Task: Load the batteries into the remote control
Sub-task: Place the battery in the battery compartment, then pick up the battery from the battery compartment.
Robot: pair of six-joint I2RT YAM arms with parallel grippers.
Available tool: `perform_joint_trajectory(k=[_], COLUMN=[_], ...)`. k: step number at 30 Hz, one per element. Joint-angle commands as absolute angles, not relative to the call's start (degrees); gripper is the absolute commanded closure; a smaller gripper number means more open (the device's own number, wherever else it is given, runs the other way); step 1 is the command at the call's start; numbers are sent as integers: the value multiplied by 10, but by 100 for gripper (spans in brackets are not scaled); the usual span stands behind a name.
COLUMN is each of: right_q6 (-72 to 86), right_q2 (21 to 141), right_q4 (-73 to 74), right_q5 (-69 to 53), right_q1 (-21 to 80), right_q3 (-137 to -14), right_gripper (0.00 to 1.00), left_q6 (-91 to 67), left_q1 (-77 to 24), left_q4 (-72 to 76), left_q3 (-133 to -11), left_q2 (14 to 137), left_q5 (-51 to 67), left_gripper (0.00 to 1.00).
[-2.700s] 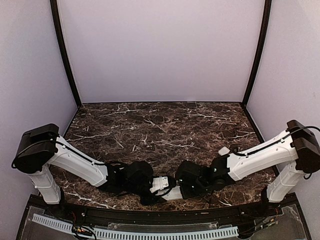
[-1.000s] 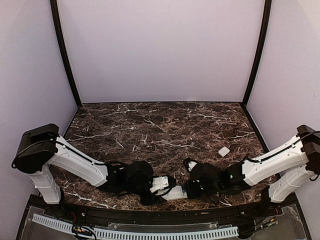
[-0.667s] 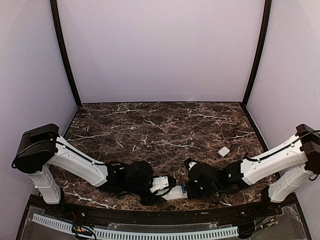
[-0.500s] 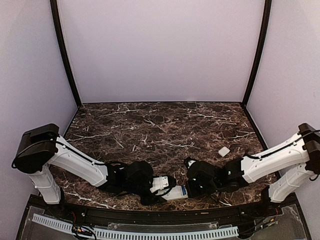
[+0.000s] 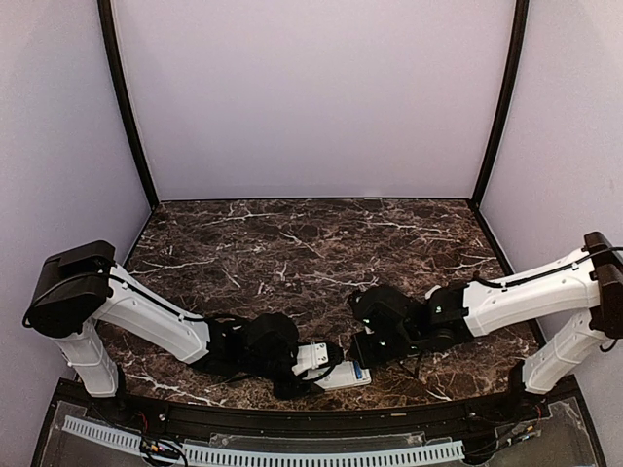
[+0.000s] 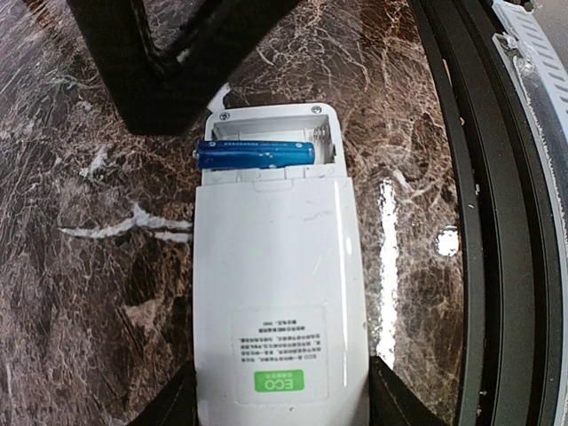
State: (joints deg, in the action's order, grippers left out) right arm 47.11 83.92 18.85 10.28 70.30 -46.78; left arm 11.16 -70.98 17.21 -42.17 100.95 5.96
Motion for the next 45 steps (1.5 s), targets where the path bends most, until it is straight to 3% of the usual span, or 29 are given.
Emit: perform_joint_trajectory(k=[1, 16, 21, 26, 30, 45], right_q6=[473, 456, 458, 456, 440, 366], right_q2=[877, 938, 942, 936, 923, 842], right_q4=[231, 241, 246, 247, 245, 67], right_q5=[79, 90, 87, 91, 100, 93], right_q1=[696, 696, 697, 697, 696, 677], right_q3=[-493, -525, -523, -519, -512, -400], right_gripper=[84, 84, 87, 100, 100, 100], left_q6=[120, 120, 120, 118, 119, 119], left_q1=[-712, -712, -712, -712, -712, -712], left_q4=[71, 71, 71, 72, 72, 73], left_q3=[-398, -398, -398, -397, -397, -396], left_q2=[1041, 1041, 1041, 1041, 1041, 1039], left_q5=[46, 47, 47, 46, 46, 45], left_gripper=[90, 88, 88, 88, 88, 94])
